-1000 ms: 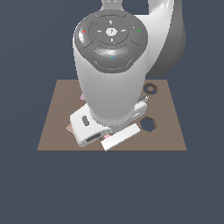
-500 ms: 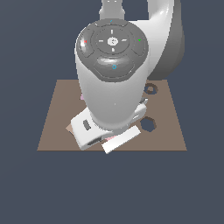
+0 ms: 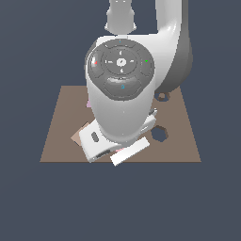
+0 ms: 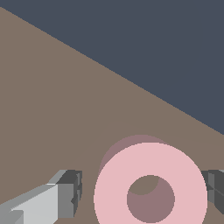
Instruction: Insert a designated object into the corresponding slot on a board.
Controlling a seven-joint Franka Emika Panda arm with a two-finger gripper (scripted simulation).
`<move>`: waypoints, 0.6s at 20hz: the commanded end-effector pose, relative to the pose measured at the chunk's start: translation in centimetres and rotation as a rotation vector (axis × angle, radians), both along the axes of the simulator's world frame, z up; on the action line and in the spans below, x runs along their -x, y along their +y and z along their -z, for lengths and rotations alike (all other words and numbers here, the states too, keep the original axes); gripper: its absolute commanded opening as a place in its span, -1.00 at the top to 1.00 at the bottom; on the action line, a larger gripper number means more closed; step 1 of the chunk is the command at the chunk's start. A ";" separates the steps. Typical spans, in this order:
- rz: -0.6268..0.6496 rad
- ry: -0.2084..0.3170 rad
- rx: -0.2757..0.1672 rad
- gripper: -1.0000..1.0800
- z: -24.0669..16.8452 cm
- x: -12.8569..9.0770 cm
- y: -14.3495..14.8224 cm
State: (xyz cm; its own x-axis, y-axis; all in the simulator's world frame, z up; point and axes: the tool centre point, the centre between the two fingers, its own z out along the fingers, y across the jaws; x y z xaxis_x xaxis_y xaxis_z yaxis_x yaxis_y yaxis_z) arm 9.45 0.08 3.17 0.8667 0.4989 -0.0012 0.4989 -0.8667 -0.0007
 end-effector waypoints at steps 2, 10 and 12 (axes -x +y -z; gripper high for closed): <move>0.000 -0.001 0.000 1.00 0.2 0.0 0.0; 0.000 -0.001 0.000 1.00 0.2 0.0 0.0; 0.001 -0.002 0.000 1.00 0.0 -0.1 -0.1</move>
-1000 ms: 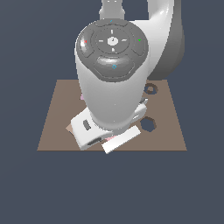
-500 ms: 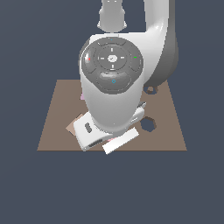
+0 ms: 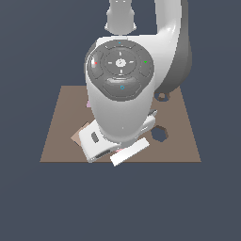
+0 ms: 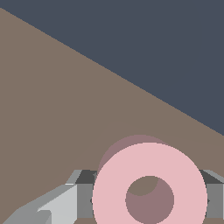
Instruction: Insert a designated object into the corresponding slot on a board.
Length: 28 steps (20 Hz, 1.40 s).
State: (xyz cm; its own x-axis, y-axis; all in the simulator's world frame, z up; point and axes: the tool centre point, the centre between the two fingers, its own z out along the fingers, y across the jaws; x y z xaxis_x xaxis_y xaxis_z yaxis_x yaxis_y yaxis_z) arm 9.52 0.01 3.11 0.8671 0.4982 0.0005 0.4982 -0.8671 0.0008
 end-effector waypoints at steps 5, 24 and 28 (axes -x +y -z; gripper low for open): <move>-0.001 0.001 0.000 1.00 -0.2 0.0 0.0; -0.381 0.001 0.000 1.00 -0.4 -0.4 5.4; -0.548 0.000 0.001 1.00 -0.4 0.0 7.7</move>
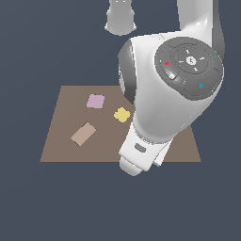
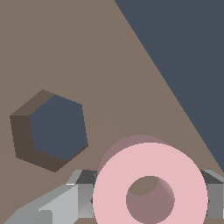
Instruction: Insert a designated object into the corresponding slot on a board.
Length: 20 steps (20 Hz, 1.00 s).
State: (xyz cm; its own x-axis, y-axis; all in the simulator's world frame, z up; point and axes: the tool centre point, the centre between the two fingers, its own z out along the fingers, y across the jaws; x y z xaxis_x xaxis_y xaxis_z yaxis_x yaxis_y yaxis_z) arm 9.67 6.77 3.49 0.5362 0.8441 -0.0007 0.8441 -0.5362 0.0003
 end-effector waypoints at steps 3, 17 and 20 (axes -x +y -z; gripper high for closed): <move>-0.199 -0.001 0.000 1.00 -0.1 0.8 2.7; -0.894 -0.002 0.001 1.00 -0.4 7.7 9.8; -1.055 -0.001 0.001 1.00 -0.4 9.8 10.6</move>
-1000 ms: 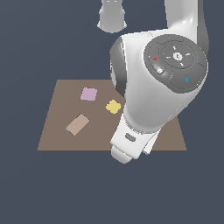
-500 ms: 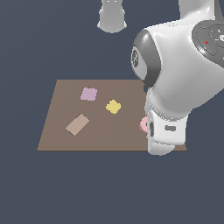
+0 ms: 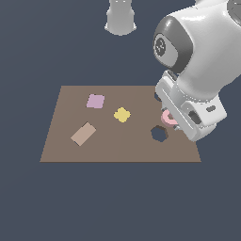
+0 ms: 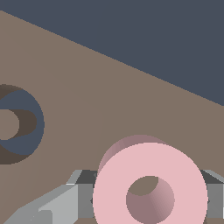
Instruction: Insert a designated object into the corresponding slot on a board.
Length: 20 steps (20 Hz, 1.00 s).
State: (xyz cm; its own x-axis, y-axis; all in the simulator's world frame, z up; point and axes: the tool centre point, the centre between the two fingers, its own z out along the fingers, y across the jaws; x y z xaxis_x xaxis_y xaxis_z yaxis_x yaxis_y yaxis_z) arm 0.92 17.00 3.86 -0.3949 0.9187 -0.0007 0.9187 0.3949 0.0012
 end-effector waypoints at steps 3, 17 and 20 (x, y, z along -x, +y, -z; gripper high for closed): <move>-0.233 -0.001 0.000 1.00 -0.1 3.2 0.8; -0.672 0.000 0.001 1.00 -0.2 9.6 0.0; -0.719 0.000 0.001 1.00 -0.2 10.2 -0.2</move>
State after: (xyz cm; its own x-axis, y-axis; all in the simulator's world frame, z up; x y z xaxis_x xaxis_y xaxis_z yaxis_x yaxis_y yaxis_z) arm -8.94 16.89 4.05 -0.8906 0.4549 -0.0009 0.4549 0.8906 -0.0002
